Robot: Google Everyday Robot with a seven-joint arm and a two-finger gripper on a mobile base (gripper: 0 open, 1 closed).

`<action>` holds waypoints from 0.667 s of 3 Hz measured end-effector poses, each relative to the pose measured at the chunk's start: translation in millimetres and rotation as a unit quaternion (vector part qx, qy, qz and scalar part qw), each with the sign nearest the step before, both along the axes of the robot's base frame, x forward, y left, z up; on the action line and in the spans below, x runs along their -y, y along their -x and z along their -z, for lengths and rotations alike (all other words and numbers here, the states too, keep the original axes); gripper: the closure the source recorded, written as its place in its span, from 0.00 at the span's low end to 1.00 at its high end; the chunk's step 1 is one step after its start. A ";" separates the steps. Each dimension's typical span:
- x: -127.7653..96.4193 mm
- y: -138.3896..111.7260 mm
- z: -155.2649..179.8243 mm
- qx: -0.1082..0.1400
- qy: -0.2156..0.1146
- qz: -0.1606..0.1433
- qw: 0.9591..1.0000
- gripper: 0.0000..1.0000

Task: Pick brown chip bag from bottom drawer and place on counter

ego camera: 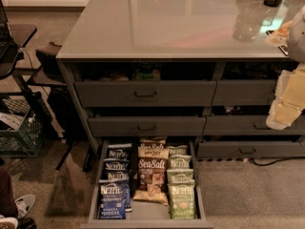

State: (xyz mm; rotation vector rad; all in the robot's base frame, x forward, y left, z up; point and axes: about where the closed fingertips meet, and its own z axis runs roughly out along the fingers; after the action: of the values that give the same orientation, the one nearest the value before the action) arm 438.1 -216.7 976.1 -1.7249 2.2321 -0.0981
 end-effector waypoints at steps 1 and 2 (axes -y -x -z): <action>0.0 0.0 0.1 0.000 0.000 0.000 1.000 0.00; -3.2 -4.3 24.3 -0.013 -0.026 -0.006 1.000 0.00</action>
Offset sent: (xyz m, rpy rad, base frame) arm 0.0106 0.0063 -0.0644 0.1271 0.0857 0.0305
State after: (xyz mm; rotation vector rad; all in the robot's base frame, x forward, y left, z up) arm 442.5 -213.5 951.8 -1.7222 2.2225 -0.0159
